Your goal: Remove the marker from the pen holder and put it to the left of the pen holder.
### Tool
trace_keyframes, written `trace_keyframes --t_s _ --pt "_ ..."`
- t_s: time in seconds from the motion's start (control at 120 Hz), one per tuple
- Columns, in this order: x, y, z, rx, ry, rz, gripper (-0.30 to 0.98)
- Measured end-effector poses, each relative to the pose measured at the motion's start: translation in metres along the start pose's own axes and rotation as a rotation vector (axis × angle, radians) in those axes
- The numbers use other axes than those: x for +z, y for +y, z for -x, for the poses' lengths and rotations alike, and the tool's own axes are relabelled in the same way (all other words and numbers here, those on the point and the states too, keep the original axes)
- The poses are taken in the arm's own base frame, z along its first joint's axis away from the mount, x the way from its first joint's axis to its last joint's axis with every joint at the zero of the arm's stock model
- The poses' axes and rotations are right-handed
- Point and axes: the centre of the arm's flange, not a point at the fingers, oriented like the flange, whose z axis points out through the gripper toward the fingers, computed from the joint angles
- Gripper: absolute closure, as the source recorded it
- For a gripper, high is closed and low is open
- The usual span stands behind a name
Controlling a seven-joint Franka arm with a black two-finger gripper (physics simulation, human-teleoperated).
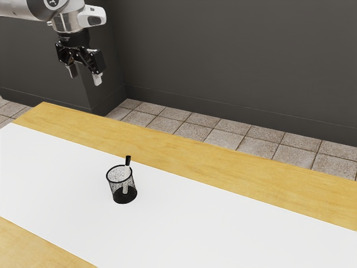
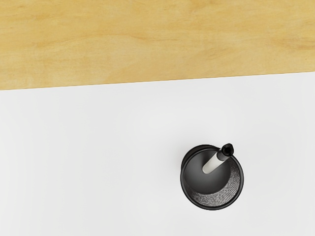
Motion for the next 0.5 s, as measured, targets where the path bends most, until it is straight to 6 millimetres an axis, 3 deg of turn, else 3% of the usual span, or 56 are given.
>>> trace_keyframes --t_s 0.367,0.408,0.458,0.5 --pt "0.0 0.0 0.0 -0.002 0.0 0.004 0.0" --pt "-0.01 0.001 -0.001 0.008 0.02 -0.004 0.0" --pt "-0.008 0.027 -0.01 0.071 0.016 -0.035 0.0" --pt "0.015 0.083 -0.027 0.188 -0.025 -0.053 0.0"
